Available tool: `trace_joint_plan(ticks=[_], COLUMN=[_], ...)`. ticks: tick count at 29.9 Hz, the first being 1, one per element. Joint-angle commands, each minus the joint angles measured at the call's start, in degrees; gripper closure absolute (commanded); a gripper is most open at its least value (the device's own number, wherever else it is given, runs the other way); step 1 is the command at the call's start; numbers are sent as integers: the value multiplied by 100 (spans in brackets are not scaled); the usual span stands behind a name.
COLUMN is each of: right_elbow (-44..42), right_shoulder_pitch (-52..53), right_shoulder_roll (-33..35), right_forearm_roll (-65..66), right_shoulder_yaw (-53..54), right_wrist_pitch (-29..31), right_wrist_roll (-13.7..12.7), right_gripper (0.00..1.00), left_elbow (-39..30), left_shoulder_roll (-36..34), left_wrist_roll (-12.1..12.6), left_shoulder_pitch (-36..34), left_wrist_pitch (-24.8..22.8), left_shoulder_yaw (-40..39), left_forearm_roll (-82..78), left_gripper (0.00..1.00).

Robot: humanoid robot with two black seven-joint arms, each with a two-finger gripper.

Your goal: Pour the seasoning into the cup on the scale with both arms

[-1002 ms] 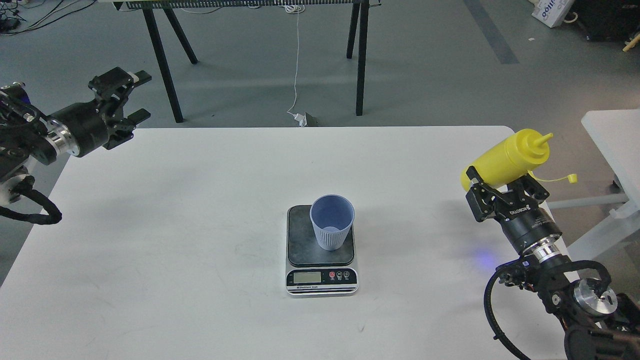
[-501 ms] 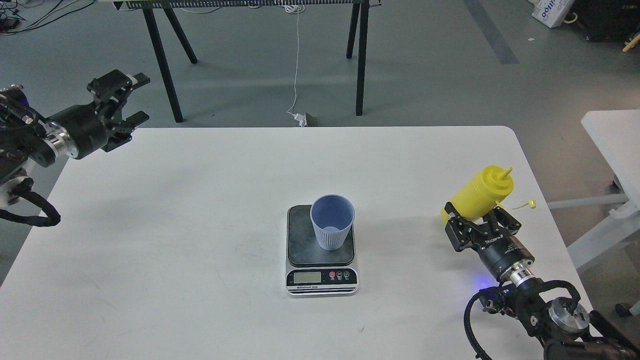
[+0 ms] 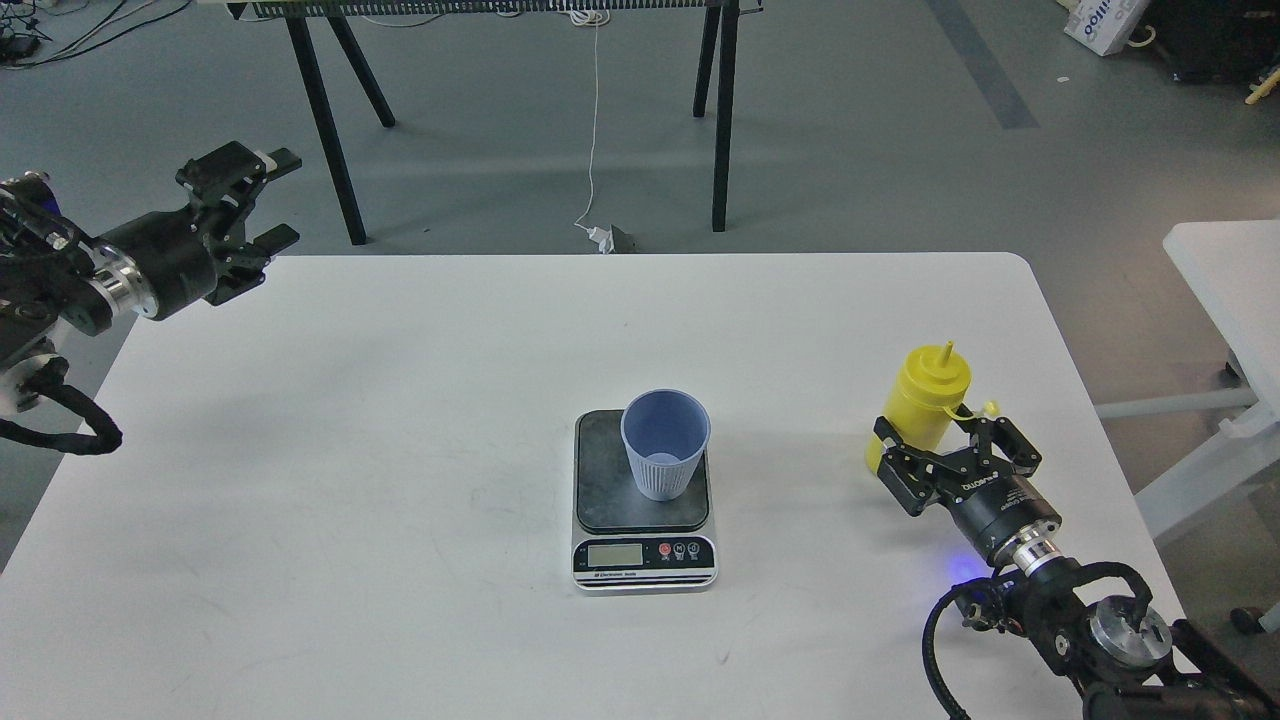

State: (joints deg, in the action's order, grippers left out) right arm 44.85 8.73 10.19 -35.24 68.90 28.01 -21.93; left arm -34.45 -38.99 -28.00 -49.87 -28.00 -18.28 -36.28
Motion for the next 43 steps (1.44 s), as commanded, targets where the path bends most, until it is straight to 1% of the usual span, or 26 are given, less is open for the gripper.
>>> trace_joint_plan(ticks=[1,6,13,17,20,23,25,27,32,34,36,40,43], right_elbow=[33,340,1376,2079,2817,3161,3136,2987,1811,1187,747,184,86], right_shoulder_pitch=[-55,-362,-1197,-1811,-2435,-2481,-1974,-1166,697,1409,1920,2300,2361], right_shoulder_roll=[0,88,553,984,1361,1696,1977,2302,2365,2208,1927,1504,1284], right_forearm_roll=[-9,-27,-35,-44,-35,0,17,253,1159,1326,1327,1327,1362], right_shoulder_yaw=[-8,45,142,255,694,1142,1240,1083,284,-216,-525,-605,-640], right_wrist_pitch=[-1,-1,-1,-1,-1,-1,-1,-1,-1,-1,-1,-1,-1], right_wrist_roll=[-39,-48,-22,4,13,31,31,22,31,31,31,40,101], right_gripper=[1,1,1,1,1,1,1,1,1,1,1,1,1], left_elbow=[0,-9,0,0,0,0,0,0,0,0,0,0,0], left_shoulder_roll=[-30,-48,-21,-4,5,31,75,137,216,216,207,207,225], left_wrist_roll=[0,0,0,0,0,0,0,0,0,0,0,0,0], left_shoulder_pitch=[-5,4,22,30,83,127,127,127,127,127,127,127,127], left_wrist_pitch=[0,0,0,0,0,0,0,0,0,0,0,0,0], left_shoulder_yaw=[-1,-1,-1,-9,-18,-36,-53,-71,-71,-80,-80,-80,-80], left_forearm_roll=[-2,7,-2,7,33,60,77,112,691,841,912,991,991], left_gripper=[1,1,1,1,1,1,1,1,1,1,1,1,1])
